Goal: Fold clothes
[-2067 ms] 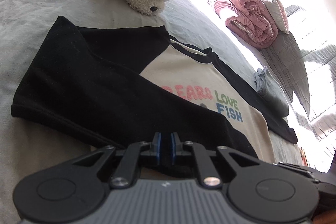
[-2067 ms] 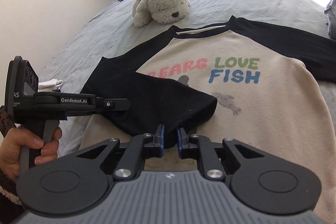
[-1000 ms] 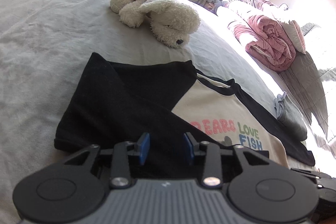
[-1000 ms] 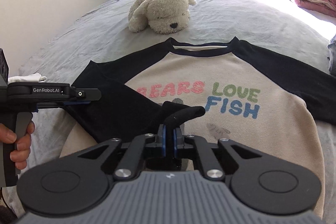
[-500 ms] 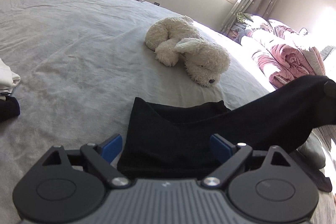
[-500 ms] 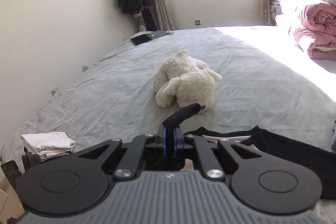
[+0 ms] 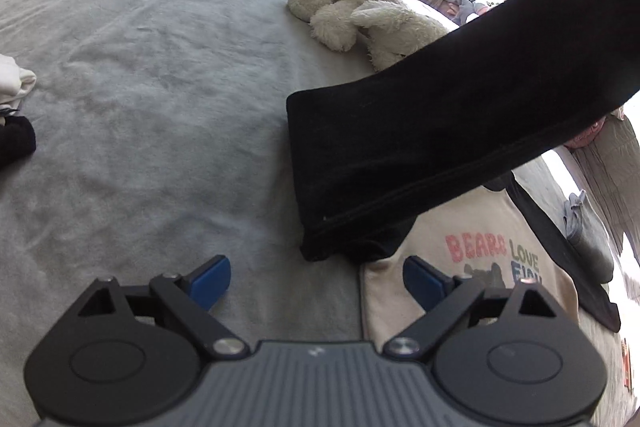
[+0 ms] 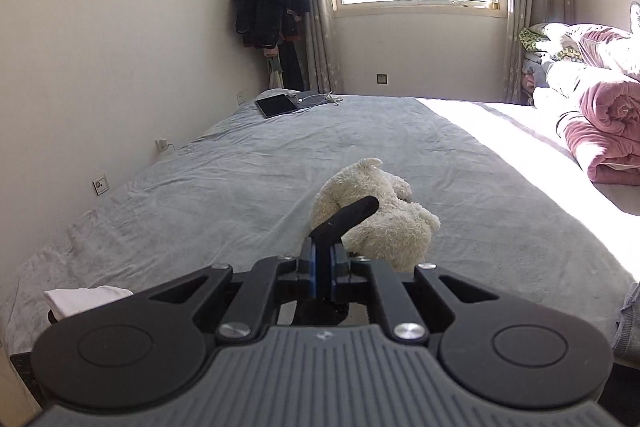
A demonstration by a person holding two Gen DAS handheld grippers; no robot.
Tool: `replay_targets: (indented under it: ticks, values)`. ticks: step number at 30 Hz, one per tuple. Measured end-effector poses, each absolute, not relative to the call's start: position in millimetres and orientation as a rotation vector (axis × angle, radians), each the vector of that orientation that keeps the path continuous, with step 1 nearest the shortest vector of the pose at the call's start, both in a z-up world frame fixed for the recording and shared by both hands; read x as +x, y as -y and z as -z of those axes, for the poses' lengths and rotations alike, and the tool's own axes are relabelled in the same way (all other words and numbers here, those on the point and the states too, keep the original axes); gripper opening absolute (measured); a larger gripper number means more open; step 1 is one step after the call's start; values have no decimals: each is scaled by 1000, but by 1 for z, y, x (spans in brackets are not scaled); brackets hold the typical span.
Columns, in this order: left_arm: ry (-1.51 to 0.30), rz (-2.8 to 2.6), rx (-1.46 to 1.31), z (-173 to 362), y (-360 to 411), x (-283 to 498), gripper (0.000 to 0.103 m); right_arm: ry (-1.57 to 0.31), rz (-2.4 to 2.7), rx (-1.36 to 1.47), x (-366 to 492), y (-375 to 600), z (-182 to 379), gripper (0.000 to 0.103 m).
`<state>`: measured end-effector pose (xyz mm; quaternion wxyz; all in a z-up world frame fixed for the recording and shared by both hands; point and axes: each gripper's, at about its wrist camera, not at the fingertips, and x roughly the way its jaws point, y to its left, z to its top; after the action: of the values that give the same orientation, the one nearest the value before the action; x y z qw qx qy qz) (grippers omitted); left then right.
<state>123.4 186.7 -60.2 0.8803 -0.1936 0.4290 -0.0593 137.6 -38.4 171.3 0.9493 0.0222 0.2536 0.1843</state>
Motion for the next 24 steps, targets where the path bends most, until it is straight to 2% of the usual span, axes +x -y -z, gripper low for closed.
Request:
replay_targets:
  ticks: [6, 8, 10, 13, 24]
  values:
    - [-810, 12, -434, 65, -171, 131, 91, -488, -382, 45, 145, 34, -189, 8]
    - [-803, -34, -399, 66, -169, 133, 84, -475, -383, 42, 145, 38, -194, 8]
    - [-795, -79, -363, 67, -166, 135, 73, -460, -378, 34, 143, 46, -197, 8]
    - [-784, -130, -311, 69, -164, 137, 65, -458, -354, 49, 145, 69, -194, 8]
    - [-799, -97, -168, 70, -155, 137, 65, -589, -280, 221, 178, 179, -125, 8]
